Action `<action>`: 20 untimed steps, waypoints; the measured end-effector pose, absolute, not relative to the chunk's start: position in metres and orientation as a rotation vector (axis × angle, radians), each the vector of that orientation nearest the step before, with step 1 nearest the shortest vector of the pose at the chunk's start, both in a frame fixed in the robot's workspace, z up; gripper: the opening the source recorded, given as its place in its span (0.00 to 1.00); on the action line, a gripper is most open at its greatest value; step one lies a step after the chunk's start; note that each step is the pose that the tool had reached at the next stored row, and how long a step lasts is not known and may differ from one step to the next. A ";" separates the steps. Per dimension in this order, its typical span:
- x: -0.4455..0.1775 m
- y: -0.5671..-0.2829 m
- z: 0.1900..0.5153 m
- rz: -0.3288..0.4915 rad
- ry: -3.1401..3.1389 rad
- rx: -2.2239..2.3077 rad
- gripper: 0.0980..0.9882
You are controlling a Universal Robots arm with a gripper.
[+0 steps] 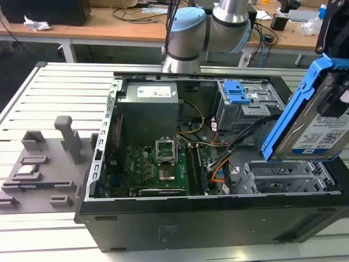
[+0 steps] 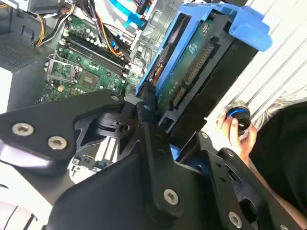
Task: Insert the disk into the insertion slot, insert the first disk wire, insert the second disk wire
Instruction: 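Insert the disk into the insertion slot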
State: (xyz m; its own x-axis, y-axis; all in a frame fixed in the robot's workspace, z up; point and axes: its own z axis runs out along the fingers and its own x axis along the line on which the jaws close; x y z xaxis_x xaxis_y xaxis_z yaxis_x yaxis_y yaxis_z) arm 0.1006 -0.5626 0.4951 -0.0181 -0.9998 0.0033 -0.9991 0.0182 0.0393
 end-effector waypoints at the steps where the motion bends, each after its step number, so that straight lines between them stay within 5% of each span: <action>1: 0.101 -0.563 0.495 -0.043 -2.221 2.182 0.30; 20: 0.104 -0.554 0.466 -0.043 -2.221 2.181 0.30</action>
